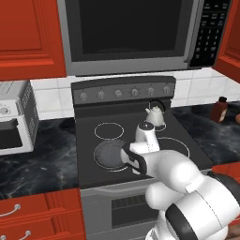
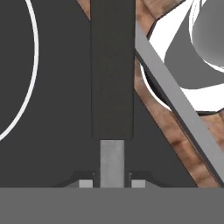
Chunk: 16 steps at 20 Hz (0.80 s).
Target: Pick the pan from the cabinet and place it on the stove. Then turn on the stove burner for the pan.
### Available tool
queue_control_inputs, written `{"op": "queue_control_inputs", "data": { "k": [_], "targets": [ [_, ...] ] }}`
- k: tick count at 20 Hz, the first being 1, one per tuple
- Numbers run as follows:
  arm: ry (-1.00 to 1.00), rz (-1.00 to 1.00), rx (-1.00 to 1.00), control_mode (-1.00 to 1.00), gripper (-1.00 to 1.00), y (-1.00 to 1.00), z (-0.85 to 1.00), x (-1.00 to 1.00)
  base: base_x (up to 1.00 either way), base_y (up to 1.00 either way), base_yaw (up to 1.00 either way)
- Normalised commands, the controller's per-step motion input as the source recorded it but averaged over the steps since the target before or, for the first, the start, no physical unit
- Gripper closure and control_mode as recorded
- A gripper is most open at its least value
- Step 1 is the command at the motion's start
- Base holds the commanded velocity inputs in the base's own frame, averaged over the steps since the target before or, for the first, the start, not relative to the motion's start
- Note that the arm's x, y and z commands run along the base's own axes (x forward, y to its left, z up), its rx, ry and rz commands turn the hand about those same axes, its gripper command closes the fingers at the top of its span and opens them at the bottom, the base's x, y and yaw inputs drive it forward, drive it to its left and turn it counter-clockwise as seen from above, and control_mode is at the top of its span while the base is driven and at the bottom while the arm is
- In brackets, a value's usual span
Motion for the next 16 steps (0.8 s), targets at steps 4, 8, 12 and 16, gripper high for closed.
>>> {"op": "queue_control_inputs", "data": {
  "k": [4, 8, 12, 16],
  "targets": [
    [0.00, 0.00, 0.00, -1.00, 1.00, 0.00, -0.14, 0.00, 0.00, 0.00, 0.00],
    [0.01, 0.00, 0.00, -1.00, 1.00, 0.00, -0.23, 0.01, 0.00, 0.00, 0.00],
    [0.00, 0.00, 0.00, -1.00, -1.00, -0.08, -0.19, 0.00, 0.00, 0.00, 0.00],
    [0.00, 0.00, 0.00, -1.00, -1.00, -0.04, -0.05, 0.00, 0.00, 0.00, 0.00]
  ]
}}
